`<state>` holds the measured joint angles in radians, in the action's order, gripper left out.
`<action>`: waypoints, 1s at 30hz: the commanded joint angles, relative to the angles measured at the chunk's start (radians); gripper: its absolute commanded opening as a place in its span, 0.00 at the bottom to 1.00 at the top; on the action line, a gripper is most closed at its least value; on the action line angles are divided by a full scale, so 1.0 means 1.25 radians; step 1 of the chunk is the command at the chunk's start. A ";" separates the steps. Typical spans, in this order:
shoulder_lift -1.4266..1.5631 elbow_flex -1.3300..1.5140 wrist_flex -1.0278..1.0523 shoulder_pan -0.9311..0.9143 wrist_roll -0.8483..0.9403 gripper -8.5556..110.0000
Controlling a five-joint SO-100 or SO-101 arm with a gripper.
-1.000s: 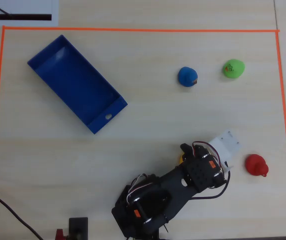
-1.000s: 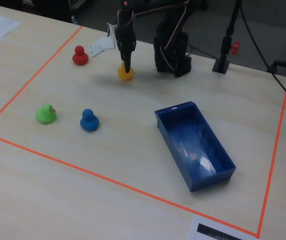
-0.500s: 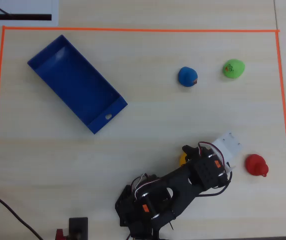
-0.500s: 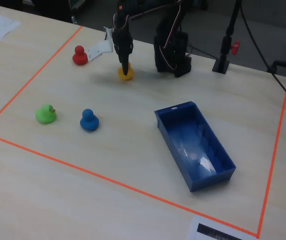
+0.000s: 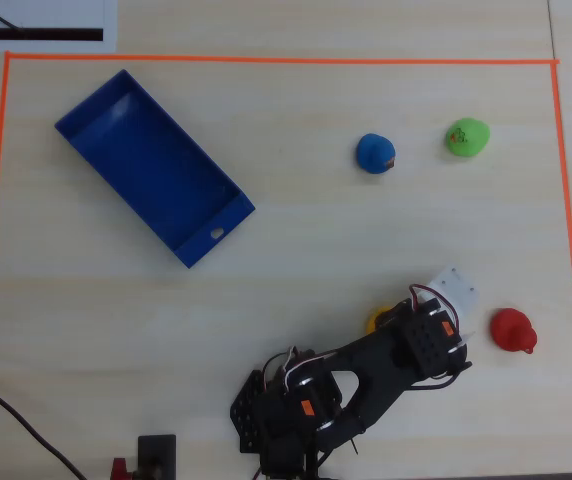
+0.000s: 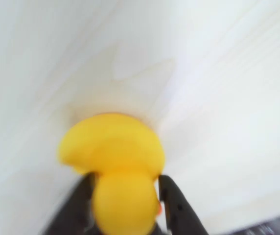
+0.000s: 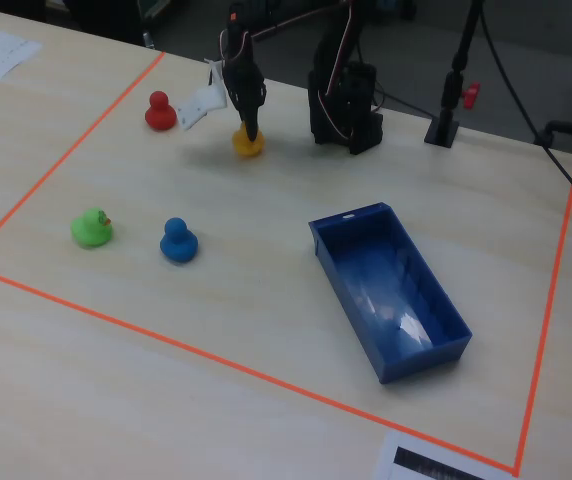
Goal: Grasp yellow duck and put it into box.
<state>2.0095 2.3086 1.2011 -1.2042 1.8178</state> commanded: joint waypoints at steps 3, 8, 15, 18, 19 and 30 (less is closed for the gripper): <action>0.015 -0.049 0.012 0.002 -0.025 0.07; 0.083 -0.071 0.050 0.015 -0.025 0.07; 0.204 -0.285 0.276 0.304 -0.209 0.07; 0.206 -0.400 0.323 0.520 -0.335 0.07; 0.206 -0.426 0.328 0.590 -0.369 0.07; 0.280 -0.302 0.153 1.182 -0.417 0.07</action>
<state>2.3531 1.9052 1.4880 0.0721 1.2916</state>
